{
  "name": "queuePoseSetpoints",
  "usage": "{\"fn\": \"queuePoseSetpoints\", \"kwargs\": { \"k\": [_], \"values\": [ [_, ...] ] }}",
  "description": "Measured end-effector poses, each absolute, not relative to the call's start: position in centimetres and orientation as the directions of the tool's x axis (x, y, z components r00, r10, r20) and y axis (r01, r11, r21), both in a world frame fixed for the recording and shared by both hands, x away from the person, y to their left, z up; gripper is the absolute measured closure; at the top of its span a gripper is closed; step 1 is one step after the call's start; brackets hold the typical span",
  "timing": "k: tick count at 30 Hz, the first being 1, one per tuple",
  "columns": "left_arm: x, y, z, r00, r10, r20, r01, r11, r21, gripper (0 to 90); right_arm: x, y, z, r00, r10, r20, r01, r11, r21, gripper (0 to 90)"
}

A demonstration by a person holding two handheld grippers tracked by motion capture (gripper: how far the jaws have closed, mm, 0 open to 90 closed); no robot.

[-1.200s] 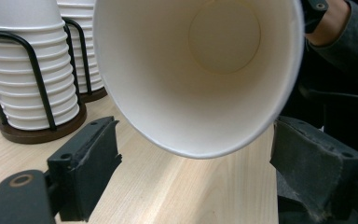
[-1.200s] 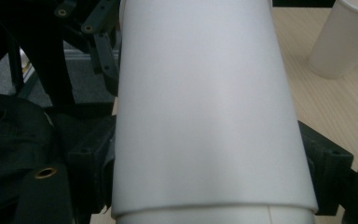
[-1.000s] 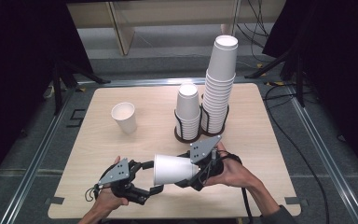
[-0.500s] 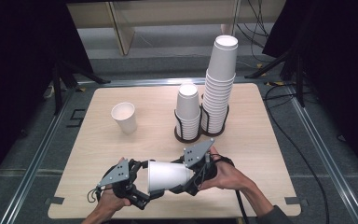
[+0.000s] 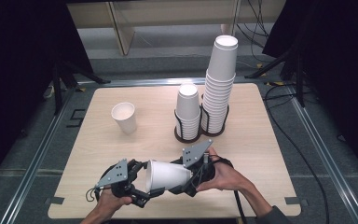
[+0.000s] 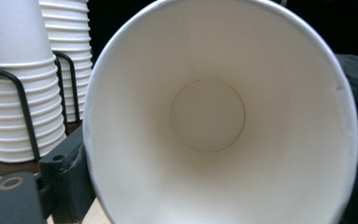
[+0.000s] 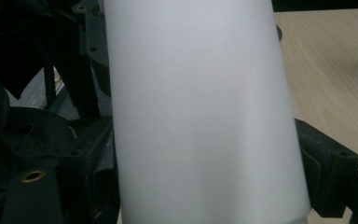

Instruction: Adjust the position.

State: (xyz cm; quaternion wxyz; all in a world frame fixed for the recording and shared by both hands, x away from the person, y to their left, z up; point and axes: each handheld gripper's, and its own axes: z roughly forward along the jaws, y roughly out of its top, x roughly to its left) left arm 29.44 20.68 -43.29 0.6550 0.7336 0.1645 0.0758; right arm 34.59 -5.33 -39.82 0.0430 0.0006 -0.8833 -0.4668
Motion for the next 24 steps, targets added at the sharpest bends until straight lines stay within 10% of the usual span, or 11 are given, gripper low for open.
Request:
{"fn": "queuePoseSetpoints", "kwargs": {
  "k": [24],
  "values": [
    [28.8, 19.6, -42.6, 0.898, 0.437, -0.051, 0.210, -0.322, 0.923, 11.0, 32.0, -2.4, -40.2, -0.978, -0.008, -0.209, -0.137, 0.777, 0.614, 21.4]
  ]
}}
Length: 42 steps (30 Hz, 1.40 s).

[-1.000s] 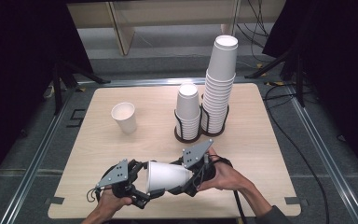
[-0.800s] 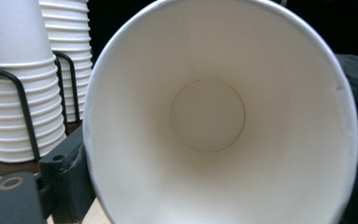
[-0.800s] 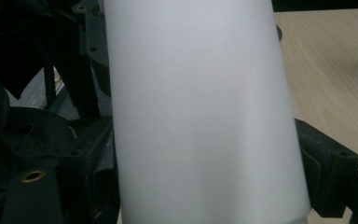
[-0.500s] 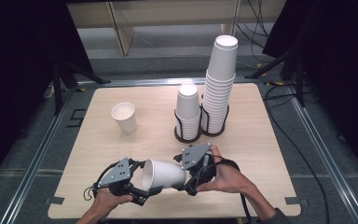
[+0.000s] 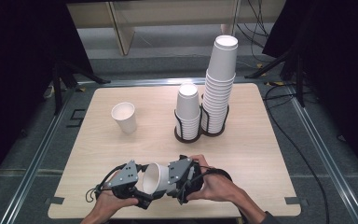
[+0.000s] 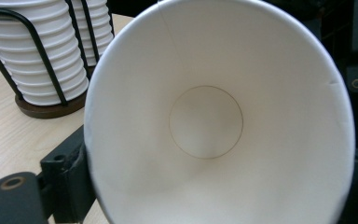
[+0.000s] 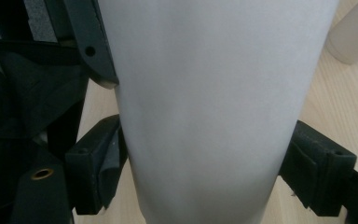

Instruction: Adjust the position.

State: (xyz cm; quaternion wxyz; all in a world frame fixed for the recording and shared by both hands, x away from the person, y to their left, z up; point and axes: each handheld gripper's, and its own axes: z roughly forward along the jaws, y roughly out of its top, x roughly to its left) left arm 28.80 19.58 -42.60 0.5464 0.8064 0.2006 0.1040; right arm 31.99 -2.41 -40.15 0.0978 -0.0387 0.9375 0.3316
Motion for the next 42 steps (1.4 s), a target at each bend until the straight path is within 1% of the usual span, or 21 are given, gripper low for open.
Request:
{"fn": "queuePoseSetpoints", "kwargs": {
  "k": [1, 3, 4, 5, 7, 10, 12, 14, 16, 17, 18, 20, 23, 24, 26, 30, 31, 33, 35, 37, 42],
  "values": [
    [28.9, 19.7, -42.6, 0.897, 0.438, -0.051, 0.210, -0.323, 0.923, 10.5, 32.0, -2.4, -40.2, -0.978, -0.006, -0.209, -0.137, 0.774, 0.618, 21.6],
    [29.0, 19.8, -42.8, 0.900, 0.428, -0.083, 0.206, -0.248, 0.947, 8.5, 32.2, -2.6, -40.1, -0.982, -0.007, -0.189, -0.128, 0.757, 0.640, 22.2],
    [29.0, 20.0, -42.7, 0.896, 0.436, -0.091, 0.211, -0.236, 0.949, 7.5, 32.4, -2.8, -40.1, -0.985, -0.004, -0.171, -0.119, 0.737, 0.665, 22.3],
    [29.1, 20.2, -42.7, 0.891, 0.437, -0.124, 0.219, -0.174, 0.960, 7.0, 32.5, -2.9, -40.1, -0.987, -0.001, -0.159, -0.111, 0.720, 0.685, 22.4],
    [29.1, 20.3, -42.7, 0.886, 0.435, -0.159, 0.233, -0.123, 0.965, 5.8, 32.9, -3.3, -40.0, -0.993, 0.018, -0.115, -0.075, 0.661, 0.746, 22.5],
    [29.3, 20.5, -42.9, 0.878, 0.432, -0.204, 0.246, -0.042, 0.968, 2.4, 33.4, -3.7, -39.9, -0.998, 0.025, -0.051, -0.026, 0.596, 0.803, 22.5],
    [29.4, 20.5, -42.9, 0.882, 0.423, -0.209, 0.236, -0.013, 0.972, 0.9, 33.6, -3.8, -40.1, -1.000, 0.025, -0.010, 0.006, 0.563, 0.826, 22.5],
    [29.2, 20.5, -42.8, 0.875, 0.439, -0.203, 0.233, -0.017, 0.972, 1.4, 33.7, -3.7, -40.3, -1.000, 0.022, -0.004, 0.008, 0.542, 0.840, 22.4],
    [29.1, 20.4, -42.8, 0.873, 0.443, -0.205, 0.227, 0.003, 0.974, 4.2, 33.6, -3.4, -40.5, -1.000, 0.024, 0.003, 0.015, 0.536, 0.844, 22.3],
    [29.1, 20.5, -42.7, 0.874, 0.444, -0.197, 0.216, 0.008, 0.976, 5.1, 33.5, -3.2, -40.7, -0.999, 0.024, 0.036, 0.043, 0.531, 0.846, 22.3],
    [29.0, 20.6, -42.6, 0.875, 0.444, -0.194, 0.209, 0.016, 0.978, 8.0, 33.6, -3.2, -40.8, -0.999, 0.026, 0.033, 0.041, 0.524, 0.851, 22.2],
    [29.0, 20.6, -42.6, 0.876, 0.442, -0.194, 0.202, 0.030, 0.979, 8.8, 33.7, -3.2, -40.9, -0.998, 0.025, 0.063, 0.067, 0.502, 0.862, 22.2],
    [29.0, 20.8, -42.6, 0.877, 0.438, -0.198, 0.198, 0.046, 0.979, 10.2, 33.7, -3.1, -41.0, -0.998, 0.027, 0.055, 0.061, 0.481, 0.875, 22.1],
    [29.0, 20.8, -42.5, 0.877, 0.435, -0.205, 0.200, 0.056, 0.978, 10.7, 33.7, -3.1, -41.1, -0.997, 0.027, 0.076, 0.080, 0.473, 0.878, 22.1],
    [28.9, 20.7, -42.6, 0.875, 0.436, -0.209, 0.200, 0.067, 0.978, 13.0, 33.8, -3.1, -41.1, -0.997, 0.026, 0.075, 0.079, 0.451, 0.889, 22.1],
    [29.0, 20.9, -42.6, 0.871, 0.441, -0.217, 0.207, 0.070, 0.976, 14.0, 33.8, -3.0, -41.4, -0.996, 0.035, 0.083, 0.090, 0.434, 0.897, 21.4],
    [29.1, 20.9, -42.6, 0.870, 0.442, -0.218, 0.210, 0.070, 0.975, 14.1, 33.8, -3.0, -41.5, -0.994, 0.040, 0.102, 0.110, 0.432, 0.895, 21.2],
    [29.1, 21.0, -42.6, 0.864, 0.452, -0.222, 0.212, 0.074, 0.974, 14.3, 34.0, -3.0, -41.5, -0.995, 0.040, 0.092, 0.100, 0.437, 0.894, 20.8],
    [29.3, 21.2, -42.5, 0.859, 0.465, -0.214, 0.205, 0.071, 0.976, 14.4, 34.0, -3.2, -41.6, -0.992, 0.056, 0.110, 0.124, 0.448, 0.885, 19.5],
    [29.4, 21.5, -42.4, 0.849, 0.486, -0.208, 0.200, 0.069, 0.977, 14.5, 34.2, -3.5, -41.6, -0.992, 0.076, 0.097, 0.121, 0.452, 0.884, 17.9],
    [29.8, 22.1, -42.5, 0.815, 0.546, -0.194, 0.204, 0.043, 0.978, 14.6, 34.4, -4.7, -41.8, -0.985, 0.136, 0.106, 0.158, 0.465, 0.871, 18.2]
  ]
}}
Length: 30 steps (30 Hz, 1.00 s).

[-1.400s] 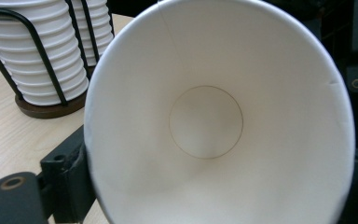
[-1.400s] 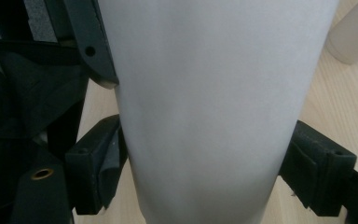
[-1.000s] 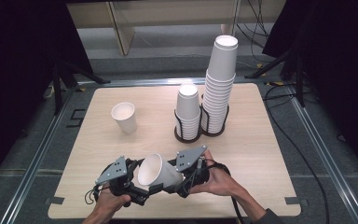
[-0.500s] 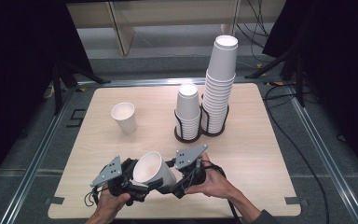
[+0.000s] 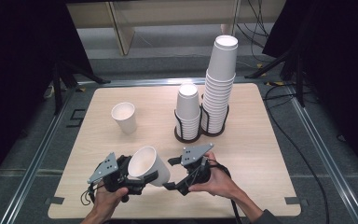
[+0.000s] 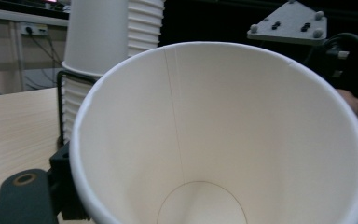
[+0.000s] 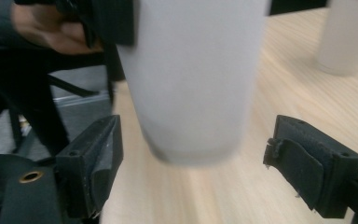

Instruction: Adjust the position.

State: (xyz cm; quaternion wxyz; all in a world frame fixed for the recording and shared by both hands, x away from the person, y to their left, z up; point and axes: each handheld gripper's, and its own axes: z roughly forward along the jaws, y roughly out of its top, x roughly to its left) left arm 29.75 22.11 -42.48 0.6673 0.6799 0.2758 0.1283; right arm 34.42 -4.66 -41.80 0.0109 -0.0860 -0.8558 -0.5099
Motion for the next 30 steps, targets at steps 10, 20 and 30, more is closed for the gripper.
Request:
{"fn": "queuePoseSetpoints", "kwargs": {
  "k": [10, 20, 30],
  "values": [
    [30.2, 22.4, -42.8, 0.765, 0.628, -0.143, 0.204, -0.025, 0.979, 14.7, 34.8, -7.1, -42.6, -0.965, 0.253, 0.064, 0.187, 0.501, 0.845, 18.5],
    [31.0, 22.7, -42.9, 0.721, 0.686, -0.093, 0.196, -0.073, 0.978, 14.6, 34.6, -8.3, -43.3, -0.950, 0.305, 0.072, 0.227, 0.511, 0.829, 19.0],
    [32.4, 23.0, -43.2, 0.676, 0.732, -0.080, 0.214, -0.091, 0.973, 14.6, 34.3, -9.5, -43.8, -0.929, 0.366, 0.057, 0.255, 0.519, 0.816, 18.6]
  ]
}}
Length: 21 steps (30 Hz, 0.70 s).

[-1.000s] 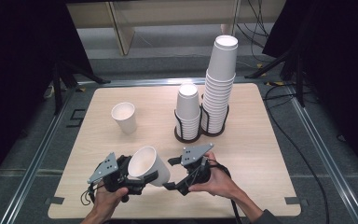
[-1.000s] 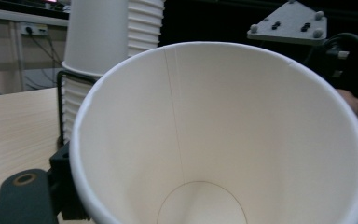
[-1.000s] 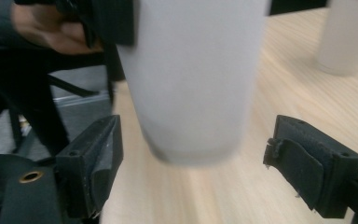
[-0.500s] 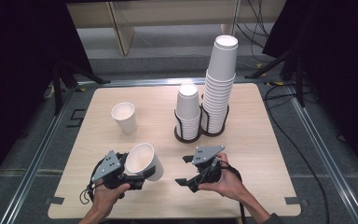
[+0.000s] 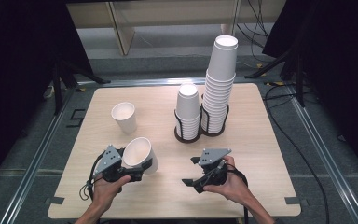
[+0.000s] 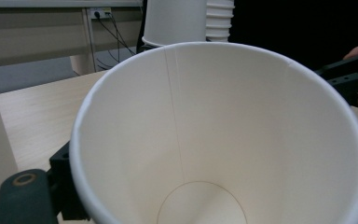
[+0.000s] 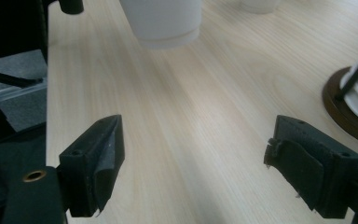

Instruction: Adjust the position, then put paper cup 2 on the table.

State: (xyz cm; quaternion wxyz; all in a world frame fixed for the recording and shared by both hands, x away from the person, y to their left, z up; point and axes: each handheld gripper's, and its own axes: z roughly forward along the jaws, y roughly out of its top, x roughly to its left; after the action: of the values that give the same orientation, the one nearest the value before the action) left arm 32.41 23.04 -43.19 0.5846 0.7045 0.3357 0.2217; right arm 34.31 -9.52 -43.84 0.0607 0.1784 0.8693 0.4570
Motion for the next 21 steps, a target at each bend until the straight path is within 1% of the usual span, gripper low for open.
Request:
{"fn": "queuePoseSetpoints", "kwargs": {
  "k": [3, 5, 6, 14, 21],
  "values": [
    [32.9, 23.2, -43.3, 0.660, 0.747, -0.077, 0.224, -0.098, 0.970, 14.7, 34.1, -9.7, -44.1, -0.922, 0.387, 0.017, 0.243, 0.541, 0.805, 17.8],
    [33.2, 23.2, -43.4, 0.652, 0.755, -0.076, 0.228, -0.099, 0.969, 14.6, 34.0, -10.0, -44.1, -0.919, 0.393, 0.027, 0.254, 0.540, 0.803, 17.8],
    [33.4, 23.2, -43.4, 0.648, 0.758, -0.076, 0.225, -0.094, 0.970, 14.6, 34.0, -10.1, -44.1, -0.917, 0.398, 0.011, 0.246, 0.545, 0.802, 17.7],
    [34.6, 23.4, -43.8, 0.619, 0.782, -0.072, 0.246, -0.106, 0.964, 14.6, 33.7, -10.6, -44.4, -0.912, 0.410, 0.022, 0.262, 0.541, 0.799, 17.1],
    [35.6, 23.1, -43.8, 0.609, 0.791, -0.057, 0.237, -0.112, 0.965, 14.6, 33.5, -10.9, -44.6, -0.909, 0.416, 0.025, 0.272, 0.547, 0.792, 16.5]
  ]
}}
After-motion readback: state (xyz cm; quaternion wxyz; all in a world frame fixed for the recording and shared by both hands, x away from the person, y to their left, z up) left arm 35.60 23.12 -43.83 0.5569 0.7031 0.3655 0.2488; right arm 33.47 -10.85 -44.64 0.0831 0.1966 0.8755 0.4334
